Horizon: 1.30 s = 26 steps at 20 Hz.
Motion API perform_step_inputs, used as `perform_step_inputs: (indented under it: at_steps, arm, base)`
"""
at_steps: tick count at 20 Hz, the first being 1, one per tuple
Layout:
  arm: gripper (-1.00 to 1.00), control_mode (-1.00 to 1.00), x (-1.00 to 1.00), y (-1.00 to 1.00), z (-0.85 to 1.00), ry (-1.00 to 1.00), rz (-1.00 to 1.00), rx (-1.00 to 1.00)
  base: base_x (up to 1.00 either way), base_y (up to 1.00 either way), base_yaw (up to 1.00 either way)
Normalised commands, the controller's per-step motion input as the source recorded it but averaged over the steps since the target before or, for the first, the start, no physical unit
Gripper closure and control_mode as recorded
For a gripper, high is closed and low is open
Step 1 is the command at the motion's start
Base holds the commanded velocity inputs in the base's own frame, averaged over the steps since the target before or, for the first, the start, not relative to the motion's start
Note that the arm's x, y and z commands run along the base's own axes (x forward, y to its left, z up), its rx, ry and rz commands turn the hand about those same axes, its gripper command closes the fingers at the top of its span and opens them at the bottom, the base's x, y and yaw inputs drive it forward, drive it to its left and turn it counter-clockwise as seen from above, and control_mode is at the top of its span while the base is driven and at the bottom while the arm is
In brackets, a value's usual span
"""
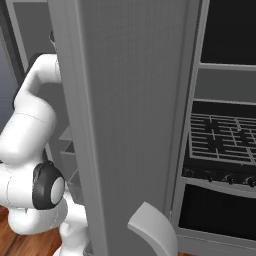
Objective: Place the cold items (pear and peach) from the fridge in one tupperware on the dining counter. Place the warm items (hot dog and kebab skewer) in the stove area in another tupperware.
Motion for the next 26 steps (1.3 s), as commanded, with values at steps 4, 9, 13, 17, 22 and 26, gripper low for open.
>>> perform_step_inputs:
  at_steps: [4,9,13,17,22,26]
  arm:
    - [-1.00,-1.00,0.57,0.00,-0.04,0.00,0.00,0.00]
    - [-1.00,-1.00,0.39,0.00,-0.03,0.00,0.00,0.00]
    - [-1.00,-1.00,0.53,0.00,-0.25,0.00,0.00,0.00]
    - [-1.00,-1.00,0.69,0.00,-0.36,0.00,0.00,0.00]
    - [-1.00,-1.00,0.63,0.00,-0.23,0.00,0.00,0.00]
    - [-1.00,-1.00,0.45,0.00,0.00,0.01,0.00,0.00]
  base:
    - [0.00,0.00,0.00]
    - [0.00,0.00,0.00]
    - [0.00,0.00,0.00]
    - [0.00,0.00,0.00]
    - [0.00,0.00,0.00]
    - [0.00,0.00,0.00]
